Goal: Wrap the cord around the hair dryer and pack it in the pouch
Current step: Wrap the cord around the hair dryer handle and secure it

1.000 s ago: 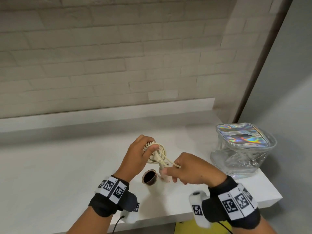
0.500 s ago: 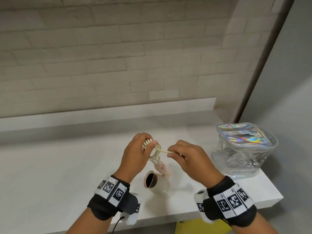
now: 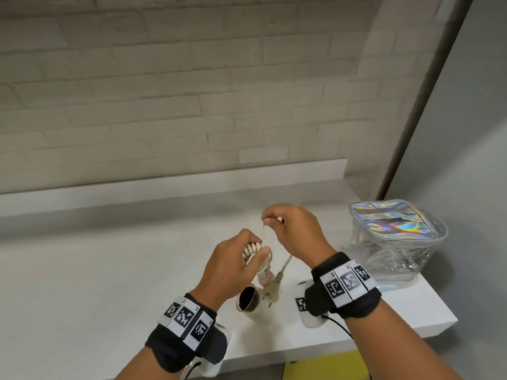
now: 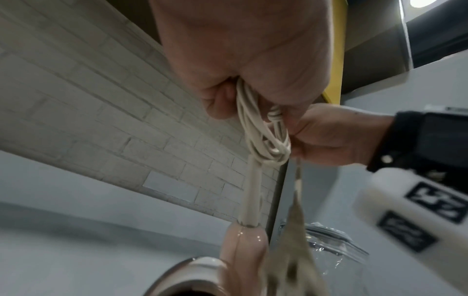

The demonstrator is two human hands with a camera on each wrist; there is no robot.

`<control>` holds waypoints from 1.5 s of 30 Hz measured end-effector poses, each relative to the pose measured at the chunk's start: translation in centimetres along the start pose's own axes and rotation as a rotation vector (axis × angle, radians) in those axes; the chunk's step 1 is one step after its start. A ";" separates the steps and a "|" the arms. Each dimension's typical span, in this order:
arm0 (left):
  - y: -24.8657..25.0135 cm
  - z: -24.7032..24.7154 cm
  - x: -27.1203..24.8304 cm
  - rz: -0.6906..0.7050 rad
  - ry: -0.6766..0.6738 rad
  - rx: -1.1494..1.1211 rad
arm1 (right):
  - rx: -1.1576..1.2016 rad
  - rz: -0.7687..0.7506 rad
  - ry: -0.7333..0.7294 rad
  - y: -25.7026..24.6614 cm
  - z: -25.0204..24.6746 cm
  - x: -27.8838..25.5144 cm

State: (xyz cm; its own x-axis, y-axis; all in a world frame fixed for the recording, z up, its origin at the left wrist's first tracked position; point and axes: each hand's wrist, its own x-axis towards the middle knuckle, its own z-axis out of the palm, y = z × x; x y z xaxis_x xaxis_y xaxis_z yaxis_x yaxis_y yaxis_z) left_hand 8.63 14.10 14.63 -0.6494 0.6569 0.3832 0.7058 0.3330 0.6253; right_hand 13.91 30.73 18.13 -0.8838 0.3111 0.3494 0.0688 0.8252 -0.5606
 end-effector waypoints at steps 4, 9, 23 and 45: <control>0.5 0.4 -0.3 -0.063 0.048 -0.276 | 0.343 0.039 -0.296 0.8 1.6 0.4; -0.4 1.2 -0.7 -0.160 0.148 -0.407 | 0.596 0.097 -0.505 1.4 3.4 -1.8; -1.2 1.8 0.0 -0.170 0.225 -0.098 | 0.613 0.324 -0.260 -1.9 3.1 -3.9; -2.4 1.4 0.9 -0.167 0.257 -0.094 | 0.596 0.268 0.054 -2.7 1.9 -4.0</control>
State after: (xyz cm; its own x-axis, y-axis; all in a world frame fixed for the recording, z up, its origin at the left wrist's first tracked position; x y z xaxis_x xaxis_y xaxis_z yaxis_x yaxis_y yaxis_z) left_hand 6.75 14.87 12.57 -0.8129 0.4021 0.4213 0.5617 0.3500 0.7497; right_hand 16.38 26.38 16.87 -0.8461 0.5057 0.1686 0.0014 0.3184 -0.9479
